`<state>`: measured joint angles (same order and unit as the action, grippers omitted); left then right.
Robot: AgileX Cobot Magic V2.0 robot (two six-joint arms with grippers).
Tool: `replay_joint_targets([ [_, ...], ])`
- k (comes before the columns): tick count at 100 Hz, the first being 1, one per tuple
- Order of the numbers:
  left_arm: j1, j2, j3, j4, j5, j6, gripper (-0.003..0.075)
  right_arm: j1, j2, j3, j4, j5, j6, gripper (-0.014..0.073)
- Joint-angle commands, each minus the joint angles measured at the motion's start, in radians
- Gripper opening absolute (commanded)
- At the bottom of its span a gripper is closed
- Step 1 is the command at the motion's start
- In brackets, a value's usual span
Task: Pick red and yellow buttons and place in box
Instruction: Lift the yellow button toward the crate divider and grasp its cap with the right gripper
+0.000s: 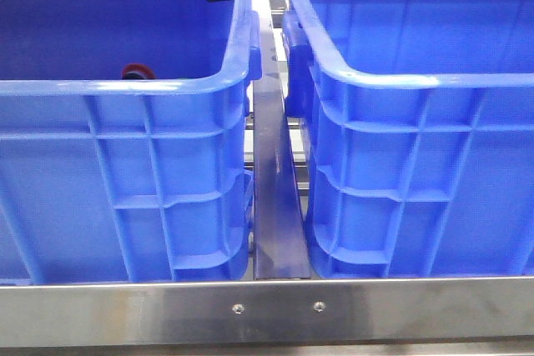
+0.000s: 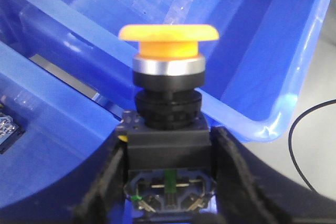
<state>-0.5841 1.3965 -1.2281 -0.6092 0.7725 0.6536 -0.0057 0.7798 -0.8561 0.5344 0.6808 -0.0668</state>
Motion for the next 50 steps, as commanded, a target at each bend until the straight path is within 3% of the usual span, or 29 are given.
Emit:
replay_joint_targets([
  [1,-0.007,-0.031,-0.025,-0.042,-0.046,0.002,0.0118,0.001,0.045,-0.051,0.282,-0.009,-0.171,0.0570],
  [11,-0.007,-0.031,-0.025,-0.042,-0.046,0.002,0.0117,0.001,0.109,-0.054,0.582,0.052,-0.356,0.0570],
  [25,-0.007,-0.031,-0.025,-0.042,-0.046,0.002,0.0117,0.010,0.226,-0.054,0.853,0.149,-0.575,0.0570],
  [37,-0.007,-0.031,-0.025,-0.042,-0.046,0.002,0.0118,0.062,0.320,-0.055,0.953,0.151,-0.648,0.0570],
  [50,-0.007,-0.031,-0.025,-0.042,-0.046,0.002,0.0118,0.142,0.416,-0.078,0.961,0.153,-0.660,0.0570],
])
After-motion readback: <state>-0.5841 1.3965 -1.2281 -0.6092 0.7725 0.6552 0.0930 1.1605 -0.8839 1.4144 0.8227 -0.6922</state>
